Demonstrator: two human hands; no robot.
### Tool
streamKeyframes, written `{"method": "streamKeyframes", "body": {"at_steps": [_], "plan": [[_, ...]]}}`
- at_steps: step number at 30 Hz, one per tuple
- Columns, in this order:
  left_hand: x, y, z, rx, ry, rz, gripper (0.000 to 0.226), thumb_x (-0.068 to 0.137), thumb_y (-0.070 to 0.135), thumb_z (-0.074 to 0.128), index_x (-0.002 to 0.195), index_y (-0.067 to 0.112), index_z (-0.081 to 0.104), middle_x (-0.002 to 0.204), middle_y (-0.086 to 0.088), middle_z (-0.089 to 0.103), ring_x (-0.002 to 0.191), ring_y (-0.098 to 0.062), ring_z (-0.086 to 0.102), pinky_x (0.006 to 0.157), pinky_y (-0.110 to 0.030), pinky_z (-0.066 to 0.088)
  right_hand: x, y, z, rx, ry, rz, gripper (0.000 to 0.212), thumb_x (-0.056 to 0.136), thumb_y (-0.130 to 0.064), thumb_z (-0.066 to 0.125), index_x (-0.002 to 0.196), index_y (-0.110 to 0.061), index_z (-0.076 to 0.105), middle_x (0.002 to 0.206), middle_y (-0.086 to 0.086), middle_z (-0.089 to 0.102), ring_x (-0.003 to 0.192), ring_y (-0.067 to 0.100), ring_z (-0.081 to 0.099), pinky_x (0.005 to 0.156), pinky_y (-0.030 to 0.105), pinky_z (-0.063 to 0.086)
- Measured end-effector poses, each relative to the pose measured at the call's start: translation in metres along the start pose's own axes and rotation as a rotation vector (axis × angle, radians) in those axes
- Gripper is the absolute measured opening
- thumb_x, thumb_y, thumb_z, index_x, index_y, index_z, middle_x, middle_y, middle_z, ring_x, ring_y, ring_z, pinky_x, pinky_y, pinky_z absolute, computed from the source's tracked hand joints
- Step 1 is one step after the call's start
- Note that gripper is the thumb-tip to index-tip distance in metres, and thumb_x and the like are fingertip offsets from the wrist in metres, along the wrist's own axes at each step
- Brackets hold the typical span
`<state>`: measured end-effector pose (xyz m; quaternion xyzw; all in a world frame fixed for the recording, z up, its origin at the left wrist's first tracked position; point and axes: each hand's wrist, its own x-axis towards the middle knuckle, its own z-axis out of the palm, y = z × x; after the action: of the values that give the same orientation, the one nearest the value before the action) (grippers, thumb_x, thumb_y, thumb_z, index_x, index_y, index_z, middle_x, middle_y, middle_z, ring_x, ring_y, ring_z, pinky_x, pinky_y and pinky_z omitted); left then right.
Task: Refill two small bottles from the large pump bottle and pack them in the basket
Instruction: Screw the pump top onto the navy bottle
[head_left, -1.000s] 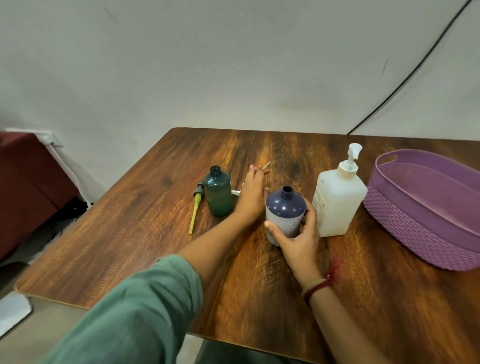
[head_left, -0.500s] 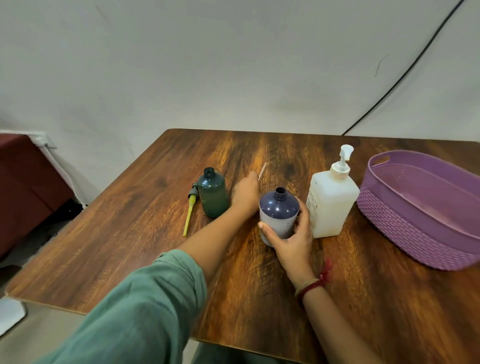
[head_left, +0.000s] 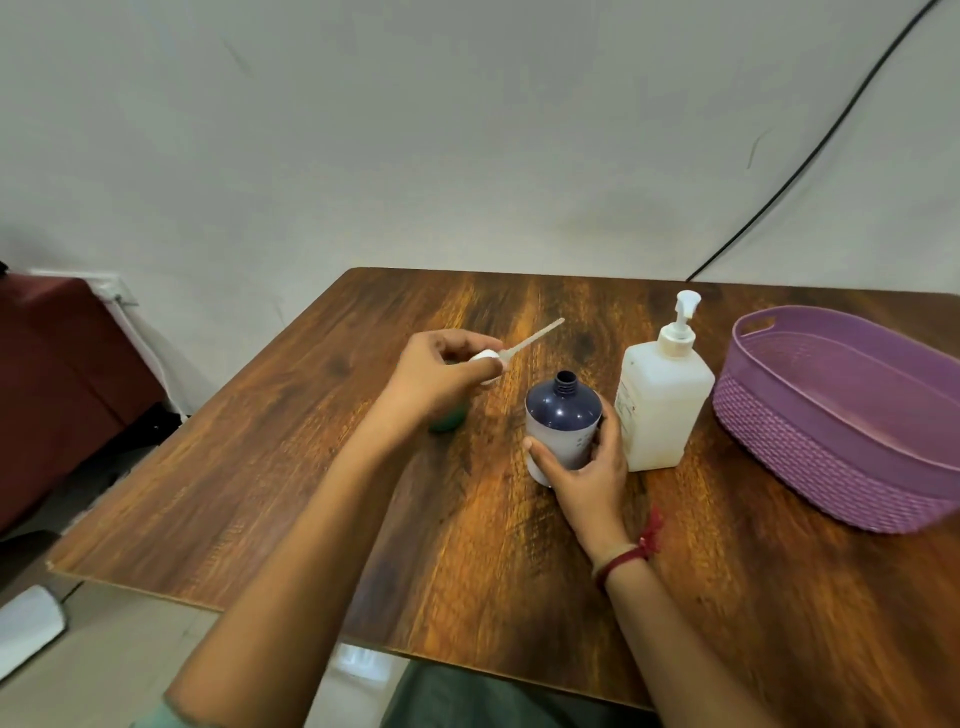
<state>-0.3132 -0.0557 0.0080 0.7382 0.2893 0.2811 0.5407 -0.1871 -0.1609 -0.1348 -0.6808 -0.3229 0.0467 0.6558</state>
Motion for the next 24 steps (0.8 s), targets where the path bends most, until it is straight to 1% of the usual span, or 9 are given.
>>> {"method": "streamKeyframes", "body": {"at_steps": [2, 3, 6, 8, 10, 14, 18, 22, 24], "plan": [[-0.012, 0.005, -0.015, -0.011, -0.028, -0.04, 0.01, 0.085, 0.013, 0.067, 0.092, 0.015, 0.074, 0.084, 0.001, 0.073, 0.071, -0.004, 0.064, 0.06, -0.017, 0.051, 0.0, 0.0, 0.0, -0.001, 0.001, 0.01, 0.084, 0.068, -0.028, 0.082, 0.139, -0.02, 0.037, 0.139, -0.007, 0.044, 0.126, 0.0, 0.035, 0.095, 0.001, 0.026], [-0.017, 0.007, -0.021, -0.021, -0.032, -0.061, 0.009, 0.085, 0.013, 0.068, 0.091, 0.013, 0.074, 0.082, -0.001, 0.073, 0.069, -0.006, 0.064, 0.058, -0.016, 0.051, -0.001, -0.001, 0.0, -0.002, 0.002, 0.014, 0.084, 0.068, -0.028, 0.082, 0.139, -0.02, 0.037, 0.139, -0.006, 0.044, 0.126, 0.0, 0.035, 0.096, 0.003, 0.027], [-0.024, 0.008, -0.036, -0.017, -0.001, -0.112, 0.006, 0.084, 0.01, 0.068, 0.087, 0.01, 0.072, 0.077, -0.004, 0.072, 0.064, -0.007, 0.062, 0.052, -0.015, 0.049, 0.0, -0.001, 0.0, -0.01, 0.01, 0.011, 0.084, 0.068, -0.028, 0.083, 0.139, -0.017, 0.039, 0.139, -0.003, 0.046, 0.128, 0.007, 0.039, 0.103, 0.017, 0.031], [-0.027, 0.009, -0.043, -0.008, -0.01, -0.122, 0.006, 0.084, 0.01, 0.068, 0.088, 0.009, 0.072, 0.077, -0.005, 0.071, 0.063, -0.007, 0.062, 0.052, -0.015, 0.048, -0.001, -0.002, 0.0, -0.014, 0.009, 0.012, 0.085, 0.068, -0.028, 0.082, 0.14, -0.016, 0.039, 0.14, -0.003, 0.046, 0.13, 0.009, 0.039, 0.105, 0.021, 0.032], [-0.027, 0.01, -0.046, -0.016, -0.014, -0.127, 0.007, 0.084, 0.011, 0.067, 0.088, 0.009, 0.073, 0.078, -0.006, 0.071, 0.063, -0.007, 0.061, 0.053, -0.016, 0.048, -0.001, -0.003, 0.0, -0.019, 0.011, 0.01, 0.085, 0.068, -0.028, 0.082, 0.14, -0.017, 0.039, 0.14, -0.003, 0.046, 0.13, 0.008, 0.038, 0.105, 0.021, 0.031], [-0.024, 0.014, -0.045, 0.013, 0.026, -0.103, 0.006, 0.083, 0.011, 0.068, 0.082, 0.01, 0.073, 0.08, -0.007, 0.072, 0.062, -0.008, 0.061, 0.056, -0.018, 0.049, -0.001, -0.003, 0.0, -0.016, 0.017, 0.0, 0.084, 0.068, -0.026, 0.083, 0.14, -0.016, 0.039, 0.139, -0.003, 0.046, 0.128, 0.005, 0.038, 0.102, 0.013, 0.03], [-0.019, 0.021, -0.042, 0.05, 0.019, -0.072, 0.006, 0.084, 0.012, 0.068, 0.083, 0.009, 0.074, 0.079, -0.004, 0.072, 0.059, -0.003, 0.061, 0.054, -0.014, 0.05, -0.001, -0.002, 0.0, -0.018, 0.014, -0.004, 0.084, 0.068, -0.027, 0.082, 0.14, -0.016, 0.039, 0.14, -0.003, 0.046, 0.129, 0.005, 0.037, 0.104, 0.018, 0.031], [-0.015, 0.03, -0.036, 0.052, 0.031, -0.039, 0.006, 0.084, 0.01, 0.068, 0.082, 0.007, 0.072, 0.075, 0.002, 0.071, 0.055, 0.001, 0.061, 0.052, -0.013, 0.049, -0.001, -0.001, 0.0, -0.013, 0.009, -0.005, 0.084, 0.068, -0.028, 0.082, 0.14, -0.017, 0.039, 0.139, -0.005, 0.046, 0.128, 0.003, 0.039, 0.105, 0.018, 0.033], [-0.013, 0.033, -0.035, 0.066, 0.043, -0.028, 0.007, 0.084, 0.01, 0.068, 0.083, 0.005, 0.072, 0.076, 0.003, 0.07, 0.055, 0.002, 0.061, 0.051, -0.012, 0.049, 0.0, -0.001, 0.0, -0.02, 0.012, -0.002, 0.085, 0.068, -0.03, 0.082, 0.14, -0.017, 0.039, 0.14, -0.004, 0.046, 0.129, 0.005, 0.039, 0.107, 0.023, 0.034]]}}
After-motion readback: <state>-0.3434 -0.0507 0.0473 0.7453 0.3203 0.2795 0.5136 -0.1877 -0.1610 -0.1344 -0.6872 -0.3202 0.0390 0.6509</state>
